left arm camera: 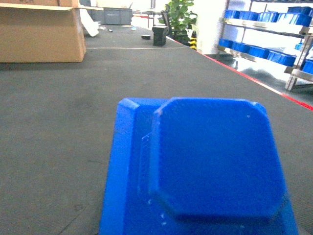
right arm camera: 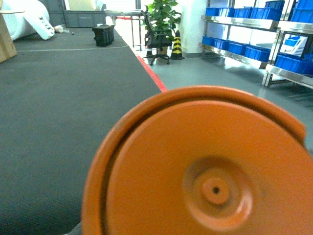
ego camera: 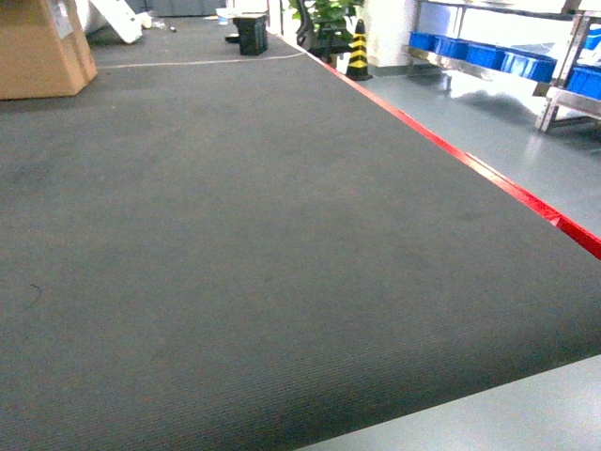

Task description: Sort blue parts and orange caps into right shelf containers

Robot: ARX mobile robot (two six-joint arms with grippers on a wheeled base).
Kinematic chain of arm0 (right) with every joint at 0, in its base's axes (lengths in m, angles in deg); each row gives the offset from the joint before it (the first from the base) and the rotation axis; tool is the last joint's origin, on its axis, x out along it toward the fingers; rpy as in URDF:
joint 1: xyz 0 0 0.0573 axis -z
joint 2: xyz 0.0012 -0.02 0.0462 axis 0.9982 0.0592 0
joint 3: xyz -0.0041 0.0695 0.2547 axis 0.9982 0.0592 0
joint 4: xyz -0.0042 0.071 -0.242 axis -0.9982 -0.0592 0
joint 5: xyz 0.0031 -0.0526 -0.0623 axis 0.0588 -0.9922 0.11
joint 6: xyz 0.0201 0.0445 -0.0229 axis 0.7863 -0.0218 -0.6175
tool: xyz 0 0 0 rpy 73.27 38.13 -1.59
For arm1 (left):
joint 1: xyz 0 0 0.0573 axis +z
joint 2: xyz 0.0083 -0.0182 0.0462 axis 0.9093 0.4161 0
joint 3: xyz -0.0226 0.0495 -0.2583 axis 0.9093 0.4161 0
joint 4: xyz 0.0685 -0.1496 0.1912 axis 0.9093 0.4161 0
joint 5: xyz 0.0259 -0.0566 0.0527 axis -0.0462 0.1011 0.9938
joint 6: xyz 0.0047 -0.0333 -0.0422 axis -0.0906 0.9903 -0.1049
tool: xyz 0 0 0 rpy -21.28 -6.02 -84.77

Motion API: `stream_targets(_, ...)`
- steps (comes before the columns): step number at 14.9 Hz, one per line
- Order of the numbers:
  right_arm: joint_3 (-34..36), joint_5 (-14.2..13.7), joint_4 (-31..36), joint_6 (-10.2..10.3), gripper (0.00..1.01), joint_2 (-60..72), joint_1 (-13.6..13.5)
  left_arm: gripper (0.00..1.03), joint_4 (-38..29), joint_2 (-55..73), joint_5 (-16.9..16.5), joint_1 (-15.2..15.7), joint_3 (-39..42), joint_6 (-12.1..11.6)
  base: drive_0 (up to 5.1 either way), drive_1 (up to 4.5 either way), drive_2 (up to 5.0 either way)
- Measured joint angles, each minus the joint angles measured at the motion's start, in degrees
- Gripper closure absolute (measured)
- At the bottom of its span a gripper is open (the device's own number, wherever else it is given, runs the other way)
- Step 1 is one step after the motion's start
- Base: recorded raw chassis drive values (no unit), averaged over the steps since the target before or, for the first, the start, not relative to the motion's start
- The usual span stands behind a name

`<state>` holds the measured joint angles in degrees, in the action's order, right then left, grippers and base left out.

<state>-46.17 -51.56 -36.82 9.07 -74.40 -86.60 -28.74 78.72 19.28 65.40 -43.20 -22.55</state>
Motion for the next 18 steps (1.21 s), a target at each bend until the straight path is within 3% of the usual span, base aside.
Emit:
stream_targets(6,0.0,0.0,0.0,0.0,0.56,0.0,0.0,0.61,0.0,0.0,0.0,0.0,0.0,0.0,0.0,0.0,0.0)
stream_targets(18,0.0,0.0,0.0,0.0,0.56,0.0,0.0,0.61,0.0,0.0,0.0,0.0,0.0,0.0,-1.5,-1.53,-1.5)
